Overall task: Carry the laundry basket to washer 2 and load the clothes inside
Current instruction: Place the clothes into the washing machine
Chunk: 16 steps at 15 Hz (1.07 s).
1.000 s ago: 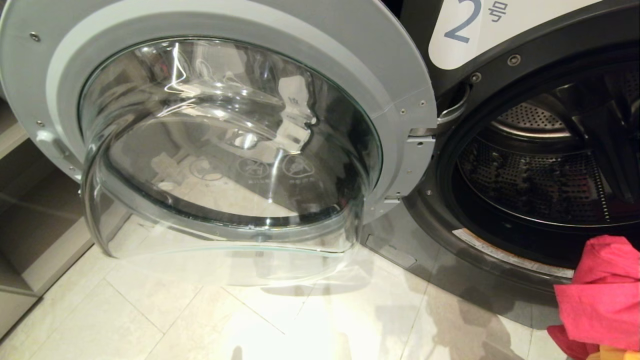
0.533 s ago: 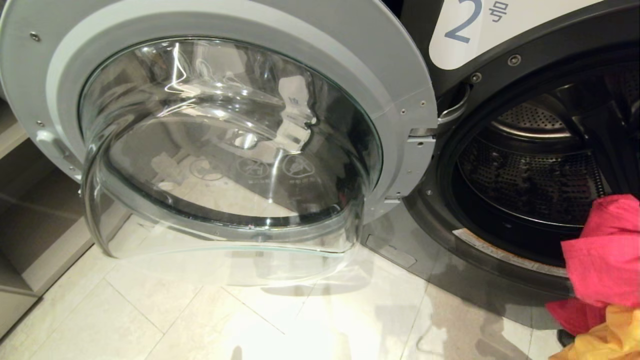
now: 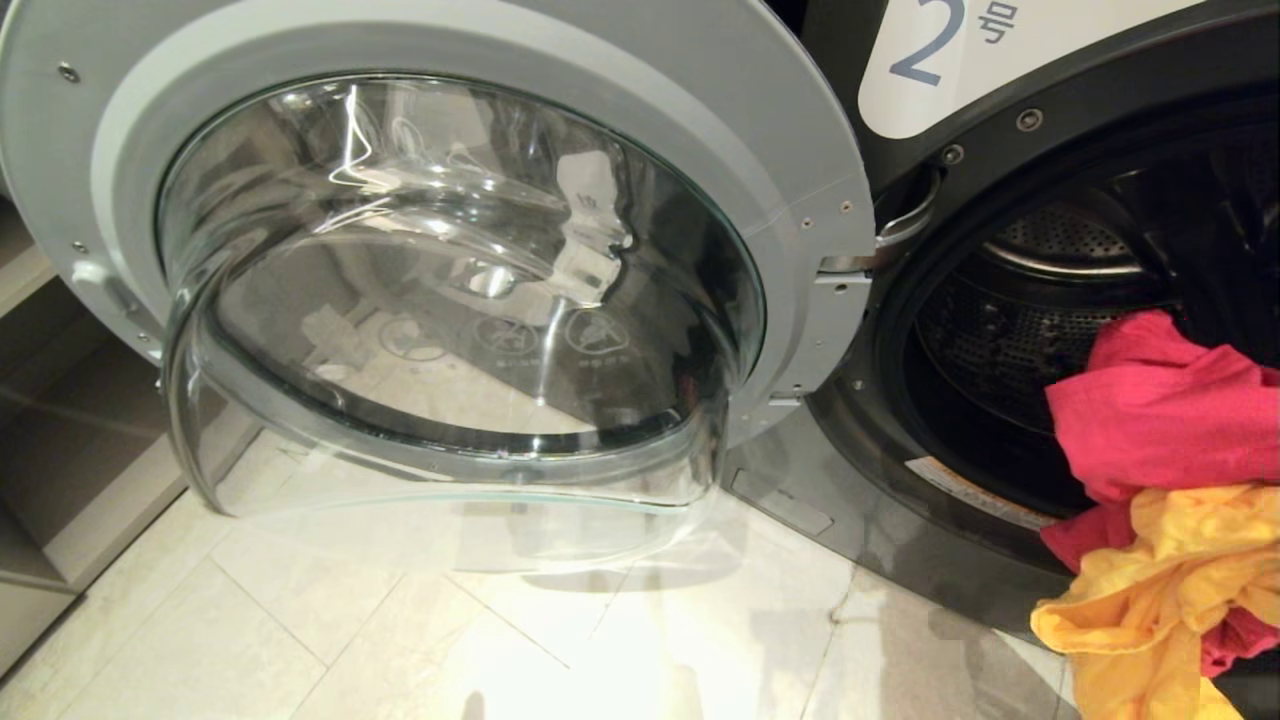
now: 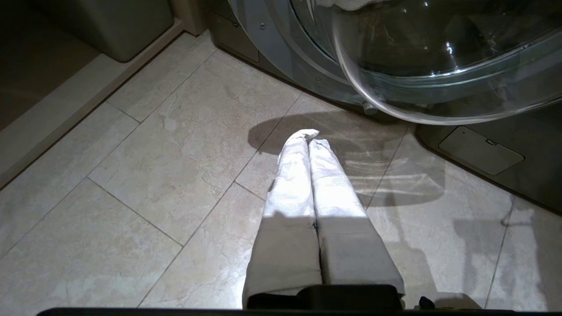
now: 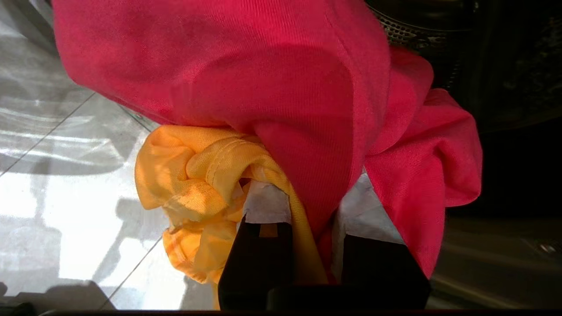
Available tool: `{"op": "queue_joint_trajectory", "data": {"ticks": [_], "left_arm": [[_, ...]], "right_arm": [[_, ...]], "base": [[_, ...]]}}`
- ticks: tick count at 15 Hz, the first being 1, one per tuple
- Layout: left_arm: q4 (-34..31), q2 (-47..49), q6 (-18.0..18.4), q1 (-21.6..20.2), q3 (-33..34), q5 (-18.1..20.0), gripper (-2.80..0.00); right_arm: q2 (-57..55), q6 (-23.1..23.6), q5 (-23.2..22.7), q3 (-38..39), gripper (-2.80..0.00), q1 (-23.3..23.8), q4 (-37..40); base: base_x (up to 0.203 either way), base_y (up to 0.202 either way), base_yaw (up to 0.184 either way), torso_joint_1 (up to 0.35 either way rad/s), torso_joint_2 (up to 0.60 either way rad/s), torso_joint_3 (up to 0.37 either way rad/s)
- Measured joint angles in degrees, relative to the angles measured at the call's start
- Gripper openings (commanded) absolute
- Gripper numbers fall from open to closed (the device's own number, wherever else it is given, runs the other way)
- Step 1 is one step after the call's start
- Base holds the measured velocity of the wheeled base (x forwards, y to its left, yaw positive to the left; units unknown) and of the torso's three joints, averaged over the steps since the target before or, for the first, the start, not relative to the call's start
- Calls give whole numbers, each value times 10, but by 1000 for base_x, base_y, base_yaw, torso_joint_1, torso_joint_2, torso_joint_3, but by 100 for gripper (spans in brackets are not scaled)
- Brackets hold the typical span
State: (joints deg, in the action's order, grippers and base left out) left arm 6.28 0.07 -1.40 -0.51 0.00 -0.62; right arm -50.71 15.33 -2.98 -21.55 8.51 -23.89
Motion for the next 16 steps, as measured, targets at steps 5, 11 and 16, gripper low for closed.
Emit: {"op": "queue_joint_trajectory", "data": {"ticks": [5,11,16], "left_arm": [[0,0,0,0,0,0,-280],[0,0,0,0,0,0,-280],[0,0,0,0,0,0,-280]], "right_arm": [[-159,-2,10,2,-280,0,-162],[-386,-2,81,-68,-280,0,-396],[-564,19,149,-199,-280,0,-607]], "base": [[0,0,0,0,0,0],[0,0,0,0,0,0],[0,0,0,0,0,0]]}}
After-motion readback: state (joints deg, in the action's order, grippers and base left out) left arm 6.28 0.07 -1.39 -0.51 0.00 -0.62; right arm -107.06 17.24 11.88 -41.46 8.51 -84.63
